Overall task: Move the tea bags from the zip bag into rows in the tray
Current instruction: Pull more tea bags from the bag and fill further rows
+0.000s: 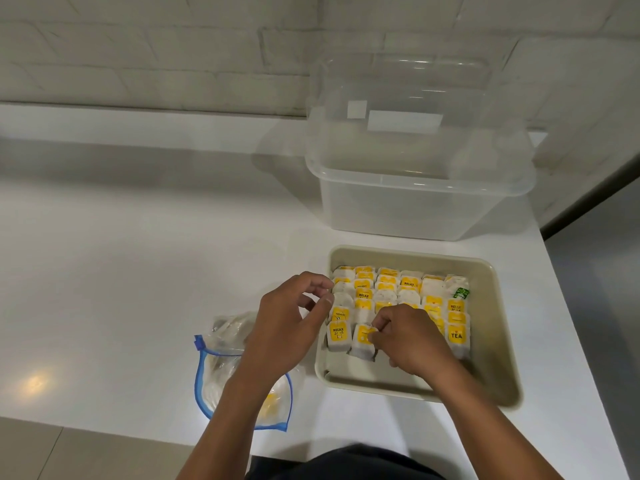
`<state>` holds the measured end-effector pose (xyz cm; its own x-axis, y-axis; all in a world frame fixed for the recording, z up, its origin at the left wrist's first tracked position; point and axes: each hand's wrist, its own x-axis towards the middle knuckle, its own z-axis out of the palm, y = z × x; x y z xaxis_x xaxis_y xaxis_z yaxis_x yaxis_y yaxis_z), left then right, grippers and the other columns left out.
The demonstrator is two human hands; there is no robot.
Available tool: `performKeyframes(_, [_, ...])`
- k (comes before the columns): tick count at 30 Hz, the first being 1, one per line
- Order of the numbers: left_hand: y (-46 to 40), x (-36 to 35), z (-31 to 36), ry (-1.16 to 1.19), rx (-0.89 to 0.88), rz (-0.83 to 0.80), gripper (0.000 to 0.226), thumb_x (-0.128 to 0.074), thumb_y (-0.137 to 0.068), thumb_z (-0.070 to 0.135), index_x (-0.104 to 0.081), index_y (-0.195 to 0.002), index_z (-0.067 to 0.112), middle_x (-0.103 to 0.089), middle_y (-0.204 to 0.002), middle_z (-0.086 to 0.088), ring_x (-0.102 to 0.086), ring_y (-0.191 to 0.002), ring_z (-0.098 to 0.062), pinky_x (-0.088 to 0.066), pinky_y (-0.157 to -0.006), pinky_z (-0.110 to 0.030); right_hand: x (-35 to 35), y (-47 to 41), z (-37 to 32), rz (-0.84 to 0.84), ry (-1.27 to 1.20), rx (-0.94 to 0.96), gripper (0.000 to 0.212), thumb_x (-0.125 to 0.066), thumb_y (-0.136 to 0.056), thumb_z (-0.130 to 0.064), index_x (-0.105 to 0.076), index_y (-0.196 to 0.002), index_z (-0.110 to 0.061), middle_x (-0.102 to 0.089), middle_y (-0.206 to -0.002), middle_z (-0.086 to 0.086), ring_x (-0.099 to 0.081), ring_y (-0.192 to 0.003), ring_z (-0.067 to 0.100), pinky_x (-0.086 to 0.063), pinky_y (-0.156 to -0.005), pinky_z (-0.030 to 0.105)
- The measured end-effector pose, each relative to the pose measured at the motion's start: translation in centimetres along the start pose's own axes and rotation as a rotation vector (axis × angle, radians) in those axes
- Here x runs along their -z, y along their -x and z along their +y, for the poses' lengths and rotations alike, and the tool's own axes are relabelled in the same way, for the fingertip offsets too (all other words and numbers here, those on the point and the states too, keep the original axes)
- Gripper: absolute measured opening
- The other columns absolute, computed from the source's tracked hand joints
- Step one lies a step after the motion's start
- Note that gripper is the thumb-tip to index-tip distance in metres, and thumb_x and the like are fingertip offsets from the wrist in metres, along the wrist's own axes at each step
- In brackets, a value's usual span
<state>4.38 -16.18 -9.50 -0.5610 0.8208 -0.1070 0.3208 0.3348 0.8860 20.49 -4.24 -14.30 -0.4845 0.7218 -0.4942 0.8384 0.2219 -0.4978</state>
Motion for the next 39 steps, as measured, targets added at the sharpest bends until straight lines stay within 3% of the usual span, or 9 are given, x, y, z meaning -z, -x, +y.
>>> performKeyframes(7, [0.1,-0.1,0.0,0.021,-0.002,0.001,0.015,-0.068,-0.093,0.019,-0.070,-0.098,0.033,-0.068,-0.091,0.021,-0.064,-0.080,-0.003,-0.043,-0.065,-0.008,-0.1,-0.4,-0.5,0.055,0.079,0.007,0.014,-0.068,-0.082,-0.035,-0.060,-0.075,-0.026,-0.067,-0.075,-0.008,-0.066,-0.067,0.018,-0.057,-0.069,0.034])
performKeyframes(15, [0.1,-0.1,0.0,0.021,0.007,0.002,0.014,-0.067,-0.093,0.020,-0.070,-0.098,0.033,-0.068,-0.091,0.022,-0.065,-0.081,-0.002,-0.043,-0.065,-0.008,0.5,0.5,-0.4,0.144,0.148,0.033,0.021,-0.060,-0.092,-0.040,-0.055,-0.081,-0.022,-0.066,-0.070,-0.001,-0.069,-0.065,0.021,-0.056,-0.069,0.037])
performKeyframes(18, [0.1,0.0,0.0,0.021,0.009,0.004,0.015,-0.067,-0.093,0.019,-0.070,-0.098,0.033,-0.068,-0.091,0.022,-0.064,-0.081,-0.001,-0.043,-0.064,-0.007,0.9,1.1,-0.4,0.048,0.125,0.006,0.017,-0.067,-0.086,-0.035,-0.063,-0.078,-0.021,-0.069,-0.070,0.000,-0.071,-0.062,0.018,-0.059,-0.066,0.037])
performKeyframes(21, [0.1,-0.1,0.1,0.014,0.008,0.003,0.015,-0.067,-0.093,0.019,-0.070,-0.098,0.033,-0.068,-0.091,0.023,-0.064,-0.082,-0.001,-0.042,-0.064,-0.006,0.0,1.5,-0.4,-0.033,0.186,-0.028,0.027,-0.071,-0.077,-0.045,-0.063,-0.075,-0.019,-0.068,-0.074,0.002,-0.070,-0.067,0.022,-0.060,-0.069,0.037])
performKeyframes(26, [0.1,-0.1,0.1,0.015,0.011,0.005,0.015,-0.067,-0.093,0.020,-0.069,-0.097,0.034,-0.068,-0.091,0.022,-0.064,-0.082,-0.002,-0.043,-0.064,-0.008,-1.3,1.2,-0.3,-0.012,0.280,-0.016,0.035,-0.067,-0.082,-0.053,-0.052,-0.077,-0.022,-0.055,-0.080,0.000,-0.058,-0.079,0.023,-0.041,-0.063,0.027])
performKeyframes(30, [0.2,0.0,0.0,0.014,0.013,0.002,0.015,-0.067,-0.093,0.020,-0.069,-0.097,0.035,-0.068,-0.091,0.023,-0.065,-0.082,-0.002,-0.043,-0.064,-0.008,-1.4,1.2,-0.6,0.028,0.268,-0.003,0.036,-0.068,-0.085,-0.057,-0.052,-0.081,-0.025,-0.051,-0.082,0.000,-0.050,-0.077,0.023,-0.038,-0.064,0.027])
performKeyframes(39, [0.4,-0.1,0.2,0.003,-0.016,0.017,0.015,-0.067,-0.093,0.019,-0.070,-0.097,0.034,-0.068,-0.091,0.022,-0.064,-0.082,-0.001,-0.041,-0.062,-0.006,-0.7,1.6,-0.6,0.104,0.259,0.027,0.035,-0.059,-0.088,-0.053,-0.054,-0.077,-0.021,-0.062,-0.086,0.001,-0.059,-0.083,0.026,-0.047,-0.066,0.031])
